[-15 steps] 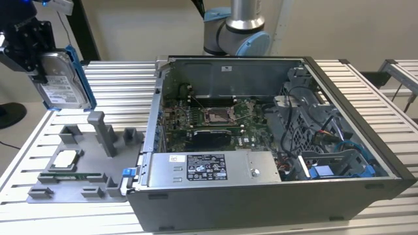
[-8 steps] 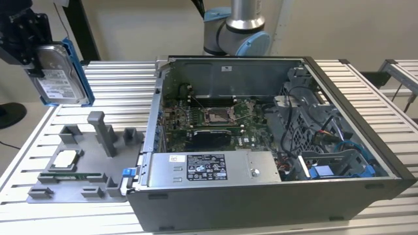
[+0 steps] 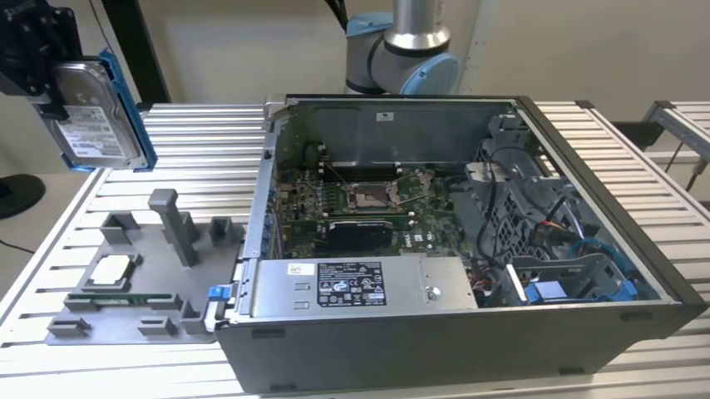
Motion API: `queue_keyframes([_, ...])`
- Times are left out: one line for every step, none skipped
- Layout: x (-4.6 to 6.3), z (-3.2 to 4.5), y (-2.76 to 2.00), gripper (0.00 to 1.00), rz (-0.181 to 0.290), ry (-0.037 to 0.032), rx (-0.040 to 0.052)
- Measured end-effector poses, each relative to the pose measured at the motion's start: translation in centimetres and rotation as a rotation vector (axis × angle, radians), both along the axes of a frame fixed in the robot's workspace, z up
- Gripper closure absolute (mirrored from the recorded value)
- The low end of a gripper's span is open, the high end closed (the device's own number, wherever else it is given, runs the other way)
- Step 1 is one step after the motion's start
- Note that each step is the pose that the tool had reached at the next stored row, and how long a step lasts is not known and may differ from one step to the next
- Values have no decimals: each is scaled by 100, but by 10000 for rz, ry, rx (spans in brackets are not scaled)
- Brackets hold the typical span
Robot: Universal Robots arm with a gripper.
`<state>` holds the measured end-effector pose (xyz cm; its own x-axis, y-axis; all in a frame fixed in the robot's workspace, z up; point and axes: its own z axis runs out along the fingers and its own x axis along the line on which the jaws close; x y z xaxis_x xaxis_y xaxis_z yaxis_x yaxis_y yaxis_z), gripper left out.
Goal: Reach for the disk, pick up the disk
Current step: 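Pick up the disk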
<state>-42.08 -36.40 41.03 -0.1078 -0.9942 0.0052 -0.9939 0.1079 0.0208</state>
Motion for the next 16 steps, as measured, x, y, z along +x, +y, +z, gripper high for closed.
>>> queue_keyframes([0,20,0,100,0,1,-1])
queue_keyframes([0,42,0,100,0,1,0])
queue_keyframes([0,60,0,100,0,0,0])
queue_keyframes([0,81,0,100,0,1,0])
queue_keyframes([0,99,0,100,0,0,0])
queue_keyframes([0,119,0,100,0,0,0])
queue_keyframes([0,138,0,100,1,0,0])
queue_keyframes([0,157,0,100,0,0,0])
queue_keyframes([0,176,0,100,0,0,0])
queue_keyframes([0,195,0,100,0,0,0])
queue_keyframes([0,213,0,100,1,0,0])
queue_keyframes([0,234,0,100,1,0,0])
queue_keyframes([0,252,0,100,0,0,0])
queue_keyframes([0,272,0,100,0,0,0])
queue_keyframes([0,291,0,100,0,0,0])
queue_keyframes([0,313,0,100,1,1,-1])
